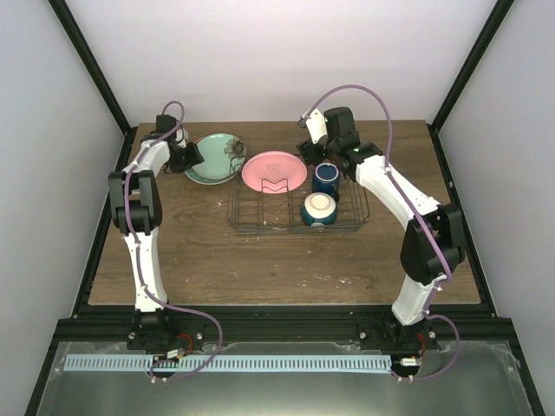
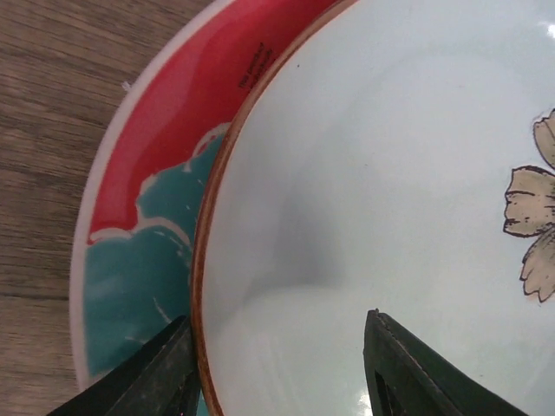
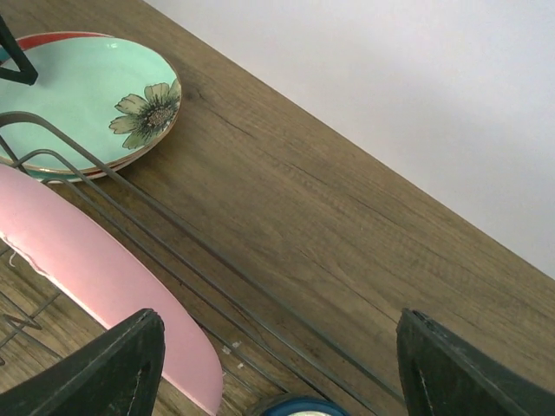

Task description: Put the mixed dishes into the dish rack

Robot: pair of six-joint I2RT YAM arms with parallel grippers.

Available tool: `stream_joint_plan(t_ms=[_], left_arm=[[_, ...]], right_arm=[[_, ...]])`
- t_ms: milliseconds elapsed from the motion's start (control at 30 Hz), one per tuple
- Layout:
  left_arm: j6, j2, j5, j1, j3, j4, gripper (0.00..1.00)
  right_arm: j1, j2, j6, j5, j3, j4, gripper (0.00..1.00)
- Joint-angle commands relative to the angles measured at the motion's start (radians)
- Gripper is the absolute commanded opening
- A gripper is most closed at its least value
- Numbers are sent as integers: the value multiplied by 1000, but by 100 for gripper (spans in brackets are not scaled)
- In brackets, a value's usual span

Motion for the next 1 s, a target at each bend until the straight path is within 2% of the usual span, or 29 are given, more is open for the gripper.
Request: stream_joint_plan(t_ms=[0, 167, 433, 700, 967], left_arm=[[-67, -12, 52, 1, -153, 46, 52], [-119, -46, 112, 3, -275, 140, 52], [-146, -79, 136, 19, -345, 192, 49], [-156, -73, 159, 26, -339, 197, 20], [-146, -83, 204, 50, -335, 213, 4]], right_arm=[[6, 22, 7, -5, 52, -31, 74], [6, 41, 3, -8, 69, -48, 74], [6, 59, 3, -22, 86, -58, 74], [8, 68, 1, -21, 85, -70, 75], [8, 71, -2, -22, 83, -76, 75]])
